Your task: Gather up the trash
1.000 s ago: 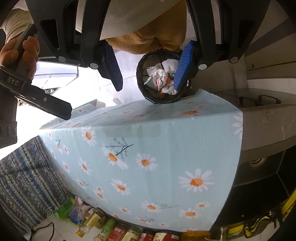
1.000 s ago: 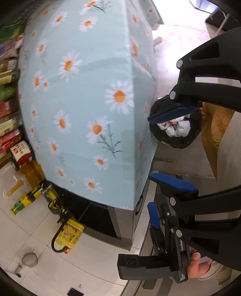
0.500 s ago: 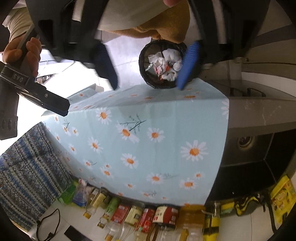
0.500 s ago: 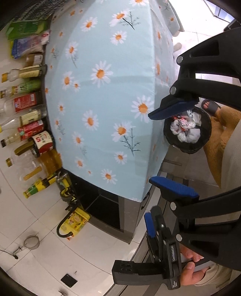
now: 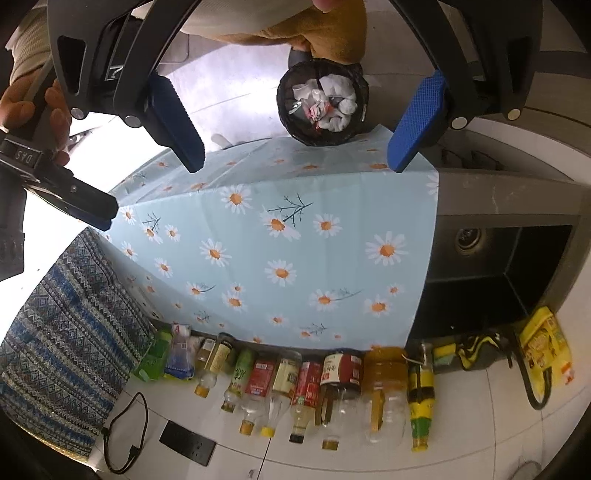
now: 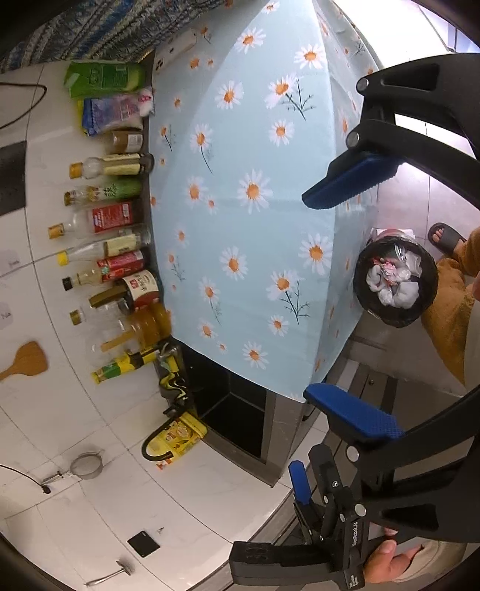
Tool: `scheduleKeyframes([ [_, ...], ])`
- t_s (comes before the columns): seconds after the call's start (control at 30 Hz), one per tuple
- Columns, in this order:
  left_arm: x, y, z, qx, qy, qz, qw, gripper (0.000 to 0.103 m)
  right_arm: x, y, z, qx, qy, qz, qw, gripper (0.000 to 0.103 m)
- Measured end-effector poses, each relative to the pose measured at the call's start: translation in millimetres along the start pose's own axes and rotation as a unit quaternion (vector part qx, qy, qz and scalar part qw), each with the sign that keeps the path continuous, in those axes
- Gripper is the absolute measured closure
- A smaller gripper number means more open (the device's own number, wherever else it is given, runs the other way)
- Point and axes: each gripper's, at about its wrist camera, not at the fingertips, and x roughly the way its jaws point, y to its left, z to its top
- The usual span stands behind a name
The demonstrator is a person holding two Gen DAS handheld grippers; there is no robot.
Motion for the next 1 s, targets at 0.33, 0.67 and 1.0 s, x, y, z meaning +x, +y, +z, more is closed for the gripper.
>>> scheduleKeyframes([
  [0.33,-19,-21,1,0.009,-0.019,0.014,0.9997,0.007,-37,-1,-2,-0.009,-0.028,-0.006,1.0,0.005],
  [0.67,-30,-25,1,0.004,-0.025,0.011,0.9996,0.007,-47,5,0,-0.016,-0.036,-0.01,0.999,0.005],
  [1.0,-32,-22,-1,0.005,-0.025,0.014,0.9996,0.007,-48,6,-3,-0.013,-0.038,-0.013,0.999,0.005],
])
